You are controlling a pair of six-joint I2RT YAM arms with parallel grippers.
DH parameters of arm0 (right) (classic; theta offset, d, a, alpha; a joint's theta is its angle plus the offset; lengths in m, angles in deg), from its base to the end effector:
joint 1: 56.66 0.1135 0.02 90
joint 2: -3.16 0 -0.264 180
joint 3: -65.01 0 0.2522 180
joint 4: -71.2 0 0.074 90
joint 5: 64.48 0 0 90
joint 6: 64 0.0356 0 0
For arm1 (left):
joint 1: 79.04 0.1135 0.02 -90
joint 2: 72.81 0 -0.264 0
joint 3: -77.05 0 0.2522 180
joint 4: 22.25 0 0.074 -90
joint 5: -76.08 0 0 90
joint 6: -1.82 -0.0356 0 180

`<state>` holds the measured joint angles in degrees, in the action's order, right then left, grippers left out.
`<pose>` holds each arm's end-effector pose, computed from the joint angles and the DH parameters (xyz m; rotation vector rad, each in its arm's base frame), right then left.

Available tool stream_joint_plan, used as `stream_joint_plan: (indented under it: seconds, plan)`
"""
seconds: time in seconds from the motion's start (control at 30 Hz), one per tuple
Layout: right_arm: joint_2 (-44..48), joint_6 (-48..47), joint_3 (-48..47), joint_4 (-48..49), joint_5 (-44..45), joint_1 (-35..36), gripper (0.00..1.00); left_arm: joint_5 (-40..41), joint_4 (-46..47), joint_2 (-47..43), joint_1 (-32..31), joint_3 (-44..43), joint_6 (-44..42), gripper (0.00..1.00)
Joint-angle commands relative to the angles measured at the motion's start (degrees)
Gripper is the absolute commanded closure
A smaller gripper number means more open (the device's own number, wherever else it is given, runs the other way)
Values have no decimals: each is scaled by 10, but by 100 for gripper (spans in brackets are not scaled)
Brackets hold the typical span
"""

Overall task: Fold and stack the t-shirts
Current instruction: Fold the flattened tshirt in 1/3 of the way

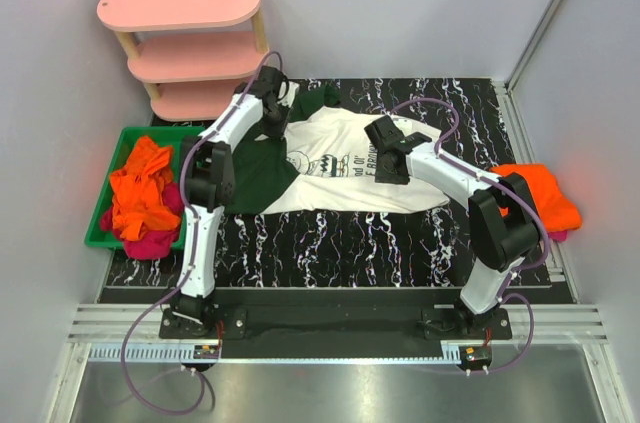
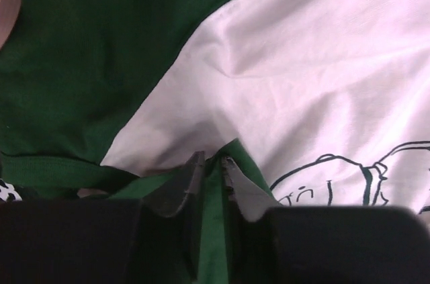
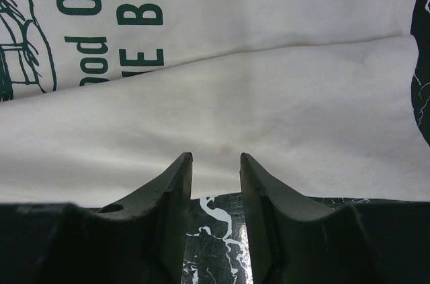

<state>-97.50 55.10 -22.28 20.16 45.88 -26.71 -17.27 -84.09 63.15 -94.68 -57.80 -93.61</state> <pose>0.3186 0.1693 0.2178 0.0861 2.5813 -0.1144 0.4922 -0.1400 0.1946 0.5073 2.6248 -0.1351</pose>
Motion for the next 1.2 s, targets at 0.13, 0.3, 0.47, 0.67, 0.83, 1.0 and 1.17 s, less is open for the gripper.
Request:
stream_joint_plan:
  seconds: [0.13,0.3,0.47,0.67,0.83,1.0,1.17]
  plan:
    - [13,-6,-17,10,18,-1,51,27,2,-89,22,48,16,25]
    - [22,-6,-14,14,15,-1,50,-5,26,-221,36,150,21,17]
    - [30,7,5,26,-1,-1,55,-33,33,-289,25,281,14,23]
    - [24,22,37,34,-4,-1,65,-61,32,-299,13,379,6,35]
    - [7,37,57,39,-5,0,67,-68,29,-284,9,408,2,38]
    - [-23,51,56,42,-4,-1,68,-52,14,-261,8,419,0,39]
    - [-58,68,45,23,-13,-2,68,-38,-10,-243,8,434,-4,40]
